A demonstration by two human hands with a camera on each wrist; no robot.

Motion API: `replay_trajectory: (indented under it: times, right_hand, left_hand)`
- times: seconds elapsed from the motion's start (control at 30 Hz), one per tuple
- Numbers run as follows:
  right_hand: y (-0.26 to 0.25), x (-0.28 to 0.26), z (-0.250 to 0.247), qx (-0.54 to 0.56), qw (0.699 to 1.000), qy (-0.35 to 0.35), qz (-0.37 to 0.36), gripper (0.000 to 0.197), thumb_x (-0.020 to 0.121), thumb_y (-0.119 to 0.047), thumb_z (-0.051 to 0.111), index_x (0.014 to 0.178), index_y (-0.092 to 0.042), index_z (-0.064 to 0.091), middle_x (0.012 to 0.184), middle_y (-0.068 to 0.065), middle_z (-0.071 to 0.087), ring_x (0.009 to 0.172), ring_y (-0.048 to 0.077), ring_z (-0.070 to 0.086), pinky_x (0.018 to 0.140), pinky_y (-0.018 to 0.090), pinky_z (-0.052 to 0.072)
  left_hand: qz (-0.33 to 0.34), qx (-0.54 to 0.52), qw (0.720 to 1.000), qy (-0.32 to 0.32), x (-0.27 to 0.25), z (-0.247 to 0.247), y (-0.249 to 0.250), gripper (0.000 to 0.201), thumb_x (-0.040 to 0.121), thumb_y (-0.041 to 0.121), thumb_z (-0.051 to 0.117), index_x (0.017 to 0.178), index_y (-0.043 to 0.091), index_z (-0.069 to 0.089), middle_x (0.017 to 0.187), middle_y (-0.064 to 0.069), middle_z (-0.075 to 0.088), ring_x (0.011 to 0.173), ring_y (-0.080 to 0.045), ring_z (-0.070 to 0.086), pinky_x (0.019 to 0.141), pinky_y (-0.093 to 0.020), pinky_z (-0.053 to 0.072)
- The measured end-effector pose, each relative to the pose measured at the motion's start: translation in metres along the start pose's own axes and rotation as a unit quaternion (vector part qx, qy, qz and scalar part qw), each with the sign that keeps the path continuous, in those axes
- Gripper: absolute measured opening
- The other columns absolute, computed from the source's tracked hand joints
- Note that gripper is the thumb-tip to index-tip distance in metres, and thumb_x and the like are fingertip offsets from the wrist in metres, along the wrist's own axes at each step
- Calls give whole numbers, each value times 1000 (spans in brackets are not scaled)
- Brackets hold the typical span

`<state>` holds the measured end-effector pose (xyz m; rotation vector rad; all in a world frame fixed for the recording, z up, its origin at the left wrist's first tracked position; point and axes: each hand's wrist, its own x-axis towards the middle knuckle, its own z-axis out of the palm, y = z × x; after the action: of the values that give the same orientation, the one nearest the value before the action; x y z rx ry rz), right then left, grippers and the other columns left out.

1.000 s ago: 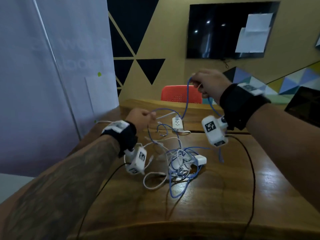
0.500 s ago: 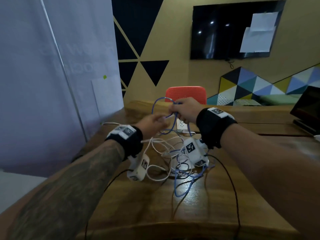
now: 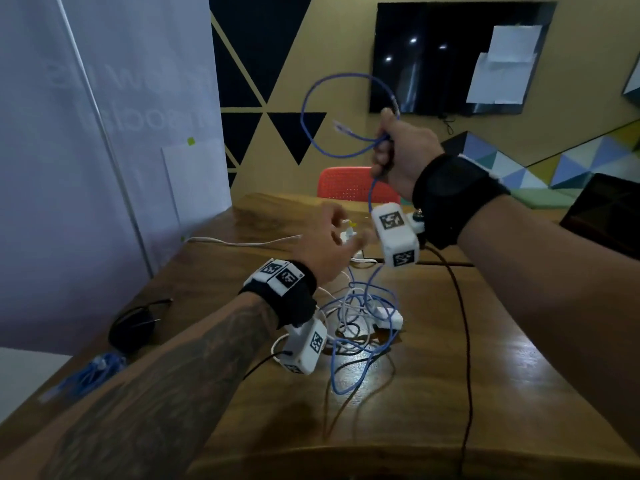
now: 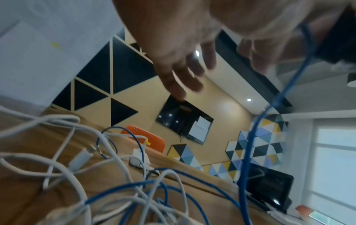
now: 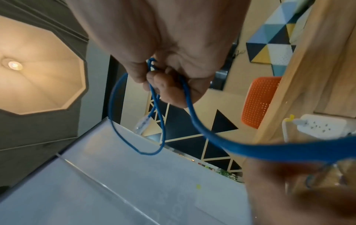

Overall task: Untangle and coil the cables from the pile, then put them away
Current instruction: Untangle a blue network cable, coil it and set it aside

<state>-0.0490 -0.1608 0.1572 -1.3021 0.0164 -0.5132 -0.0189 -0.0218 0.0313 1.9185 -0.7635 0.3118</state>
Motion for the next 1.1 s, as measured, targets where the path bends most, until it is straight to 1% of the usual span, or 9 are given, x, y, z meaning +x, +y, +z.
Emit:
replay_trajectory:
  times: [0.13,0.33,0.4,0.47,0.6,0.7,0.83,0.97,1.1]
  right_hand:
    - [-17,0,6,25,999,-2,-34,36,106,-34,44,76,-14,45,52,-1,33,43,12,32,45,22,32]
    - [-43,16,-31,-46,984,101,-138,33,105,-35,46,78,-16,48,51,-3,37,43,13,35,43,23,31]
    - [-46,19,-44,-85,974,133,-163,33,104,-35,47,77,-17,49,52,-2,39,44,13,35,44,25,32]
    - [-43,20,-56,-173,955,156,-184,33,101,-40,50,73,-21,50,56,-2,43,47,13,38,49,30,36]
    - [-27,10,-79,-372,899,102,-209,37,86,-53,53,63,-25,51,58,-6,47,54,9,41,61,32,36]
    - [-20,-11,-88,-476,848,55,-225,38,95,-41,56,63,-25,47,60,-6,41,55,9,36,57,30,31]
    - [-38,-46,-74,-505,810,59,-291,43,98,-44,54,64,-21,43,59,-5,37,55,11,34,56,32,30]
    - [-73,-88,-51,-463,811,85,-346,52,96,-52,51,77,-5,59,63,8,49,59,21,41,58,35,35]
    - [-109,-141,-32,-430,817,73,-378,54,98,-51,50,80,-2,64,65,9,51,55,12,42,56,29,35]
  left_hand:
    - [-111,-37,960,-255,-11,29,0,19,92,32,64,102,17,70,93,-2,72,54,-10,56,52,-27,45]
    - [-279,-287,830,-387,-27,17,-5,39,95,31,36,105,10,68,100,-9,72,60,-18,52,44,-22,38]
    - [-259,-316,835,-368,-29,14,3,28,97,21,43,102,9,67,82,-3,62,58,-15,51,47,-23,44]
    - [-236,-304,869,-310,-23,9,8,16,97,16,53,97,9,67,73,0,56,53,-11,51,48,-24,46]
    - [-204,-344,909,-119,4,-24,12,16,99,16,54,90,10,66,72,-2,61,59,-14,53,52,-26,49]
    - [-173,-390,904,-23,17,-55,31,15,100,16,52,93,11,64,81,-3,64,70,-15,61,61,-29,54]
    - [-82,-371,925,10,13,-86,68,12,99,17,54,100,12,64,98,-7,67,92,-19,68,71,-31,56]
    - [-2,-359,933,29,-10,-119,108,15,99,19,55,106,10,64,104,-9,67,100,-23,70,72,-30,56]
    - [53,-340,938,46,-45,-154,150,13,98,20,57,105,12,65,102,-8,69,101,-24,70,76,-34,56]
